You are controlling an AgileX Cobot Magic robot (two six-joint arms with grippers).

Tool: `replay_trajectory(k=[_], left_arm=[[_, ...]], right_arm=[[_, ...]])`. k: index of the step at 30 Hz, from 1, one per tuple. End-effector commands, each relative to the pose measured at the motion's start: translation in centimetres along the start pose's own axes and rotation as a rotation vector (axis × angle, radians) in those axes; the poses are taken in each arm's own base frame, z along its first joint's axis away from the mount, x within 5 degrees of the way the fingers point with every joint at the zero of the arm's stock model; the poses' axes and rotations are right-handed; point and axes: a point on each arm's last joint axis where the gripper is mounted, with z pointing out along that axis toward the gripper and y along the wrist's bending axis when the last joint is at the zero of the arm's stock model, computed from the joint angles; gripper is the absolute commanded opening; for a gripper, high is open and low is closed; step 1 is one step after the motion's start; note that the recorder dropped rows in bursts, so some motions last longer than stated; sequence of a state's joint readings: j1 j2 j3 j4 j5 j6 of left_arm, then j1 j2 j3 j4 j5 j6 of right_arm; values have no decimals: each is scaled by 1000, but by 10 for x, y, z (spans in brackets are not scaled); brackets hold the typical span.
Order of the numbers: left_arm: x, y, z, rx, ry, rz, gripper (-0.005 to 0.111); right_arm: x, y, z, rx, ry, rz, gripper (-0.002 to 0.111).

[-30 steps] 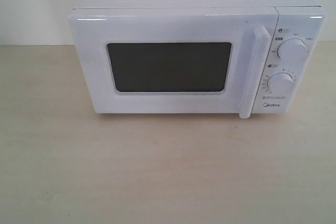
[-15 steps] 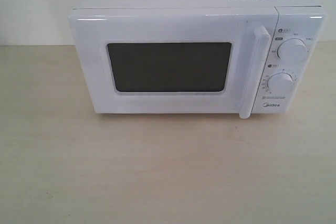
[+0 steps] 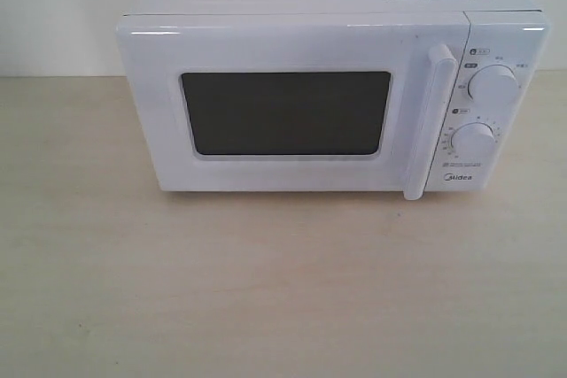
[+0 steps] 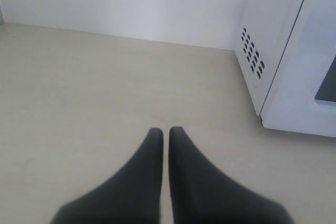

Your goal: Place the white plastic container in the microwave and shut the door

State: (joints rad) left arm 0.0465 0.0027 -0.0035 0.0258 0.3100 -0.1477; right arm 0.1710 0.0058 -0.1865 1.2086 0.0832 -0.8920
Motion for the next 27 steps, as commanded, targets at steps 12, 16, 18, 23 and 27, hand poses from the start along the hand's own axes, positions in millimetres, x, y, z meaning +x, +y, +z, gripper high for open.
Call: replay_trajectory(k=[12, 16, 18, 23, 27], left_arm=[[1, 0, 0, -1, -1, -5, 4], [1, 0, 0, -1, -1, -5, 4], [1, 0, 0, -1, -1, -5, 4], [1, 0, 0, -1, -1, -5, 4], [1, 0, 0, -1, -1, -5, 4]], right_arm=[[64, -27, -4, 122, 308, -282, 0], [72, -31, -5, 128, 337, -335, 0], [72, -31, -5, 128, 338, -346, 0], [74, -32, -6, 132, 358, -348, 0], [80, -34, -9, 144, 438, -347, 0]])
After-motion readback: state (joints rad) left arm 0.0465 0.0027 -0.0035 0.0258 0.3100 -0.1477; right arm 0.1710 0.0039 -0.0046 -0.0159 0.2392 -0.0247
